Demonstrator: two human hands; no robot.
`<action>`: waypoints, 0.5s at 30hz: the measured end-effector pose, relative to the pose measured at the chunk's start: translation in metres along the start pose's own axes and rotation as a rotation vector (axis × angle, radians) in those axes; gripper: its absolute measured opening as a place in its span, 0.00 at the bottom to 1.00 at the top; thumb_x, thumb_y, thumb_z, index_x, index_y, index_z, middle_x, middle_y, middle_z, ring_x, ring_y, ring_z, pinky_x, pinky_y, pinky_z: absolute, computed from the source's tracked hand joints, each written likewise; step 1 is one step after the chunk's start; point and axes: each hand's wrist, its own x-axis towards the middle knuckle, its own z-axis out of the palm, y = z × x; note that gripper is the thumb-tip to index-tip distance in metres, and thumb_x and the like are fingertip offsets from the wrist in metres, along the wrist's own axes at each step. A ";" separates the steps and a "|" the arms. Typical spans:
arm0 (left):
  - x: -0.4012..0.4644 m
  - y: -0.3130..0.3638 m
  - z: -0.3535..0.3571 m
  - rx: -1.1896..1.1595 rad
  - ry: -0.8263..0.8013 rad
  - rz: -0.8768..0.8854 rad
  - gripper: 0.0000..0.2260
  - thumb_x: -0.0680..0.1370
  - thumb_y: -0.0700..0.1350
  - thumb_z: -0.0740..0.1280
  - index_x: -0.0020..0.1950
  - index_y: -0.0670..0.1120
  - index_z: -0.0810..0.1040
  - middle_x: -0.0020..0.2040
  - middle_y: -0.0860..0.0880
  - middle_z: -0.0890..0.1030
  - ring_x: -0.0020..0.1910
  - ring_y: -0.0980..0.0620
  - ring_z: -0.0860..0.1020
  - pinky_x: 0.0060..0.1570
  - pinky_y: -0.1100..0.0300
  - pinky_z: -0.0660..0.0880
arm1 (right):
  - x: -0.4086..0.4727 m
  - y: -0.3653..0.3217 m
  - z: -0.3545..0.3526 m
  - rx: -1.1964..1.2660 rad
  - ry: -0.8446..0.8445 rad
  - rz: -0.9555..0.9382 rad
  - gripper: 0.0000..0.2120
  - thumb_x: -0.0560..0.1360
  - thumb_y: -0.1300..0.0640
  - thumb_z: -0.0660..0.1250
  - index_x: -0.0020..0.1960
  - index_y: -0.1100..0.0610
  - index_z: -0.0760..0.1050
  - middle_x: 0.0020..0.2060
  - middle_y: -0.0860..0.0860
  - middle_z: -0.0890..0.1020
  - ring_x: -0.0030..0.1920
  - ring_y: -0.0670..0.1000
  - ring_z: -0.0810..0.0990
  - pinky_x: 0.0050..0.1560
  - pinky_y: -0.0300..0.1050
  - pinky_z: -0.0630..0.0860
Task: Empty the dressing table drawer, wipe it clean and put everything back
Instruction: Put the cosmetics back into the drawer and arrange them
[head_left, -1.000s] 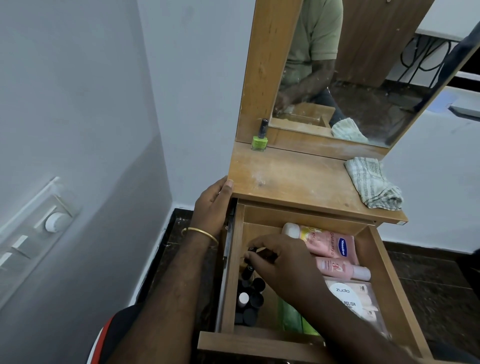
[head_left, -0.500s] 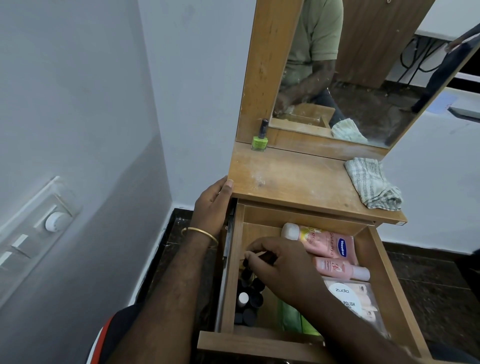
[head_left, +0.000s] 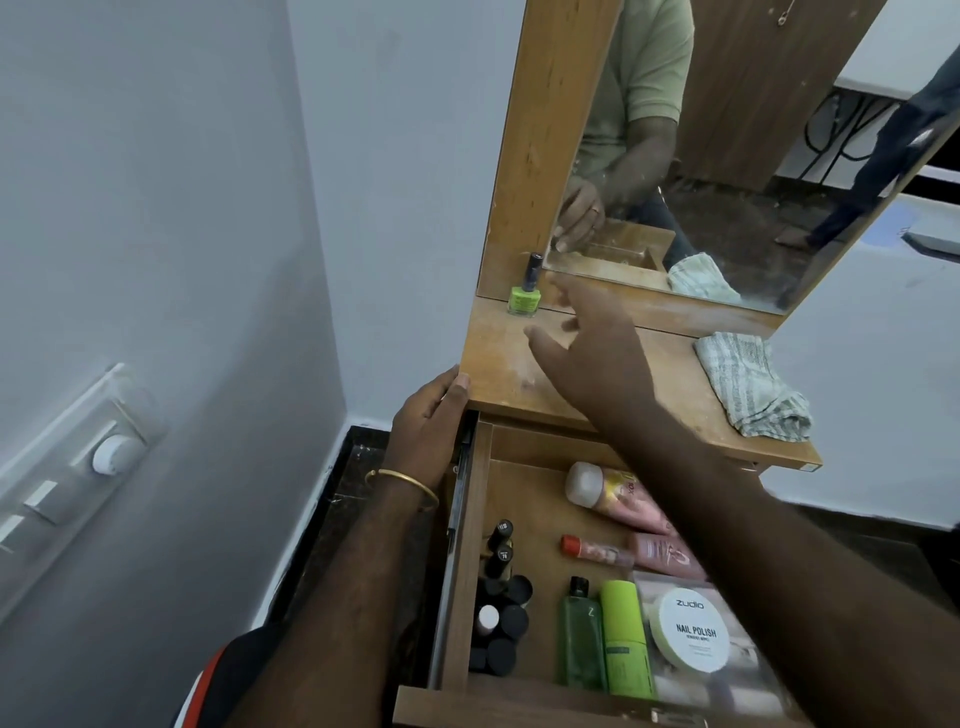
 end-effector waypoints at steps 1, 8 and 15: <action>0.000 0.000 0.000 -0.001 0.001 -0.004 0.20 0.81 0.57 0.60 0.69 0.51 0.75 0.64 0.53 0.79 0.63 0.55 0.76 0.64 0.50 0.75 | 0.012 0.000 0.005 -0.055 0.001 -0.010 0.29 0.74 0.50 0.71 0.73 0.48 0.66 0.64 0.50 0.76 0.57 0.49 0.78 0.48 0.43 0.78; 0.002 -0.003 -0.001 0.002 -0.001 -0.004 0.22 0.79 0.60 0.61 0.69 0.51 0.76 0.64 0.53 0.79 0.63 0.54 0.76 0.64 0.48 0.74 | 0.054 0.006 0.032 -0.307 -0.083 0.025 0.35 0.73 0.47 0.71 0.76 0.49 0.61 0.64 0.51 0.72 0.55 0.51 0.77 0.40 0.43 0.78; 0.003 -0.002 0.000 -0.009 0.003 0.024 0.19 0.81 0.55 0.61 0.69 0.49 0.76 0.63 0.54 0.79 0.63 0.58 0.75 0.58 0.68 0.71 | 0.051 0.000 0.023 -0.190 0.094 -0.042 0.06 0.76 0.53 0.69 0.51 0.54 0.79 0.43 0.49 0.81 0.41 0.48 0.78 0.38 0.44 0.76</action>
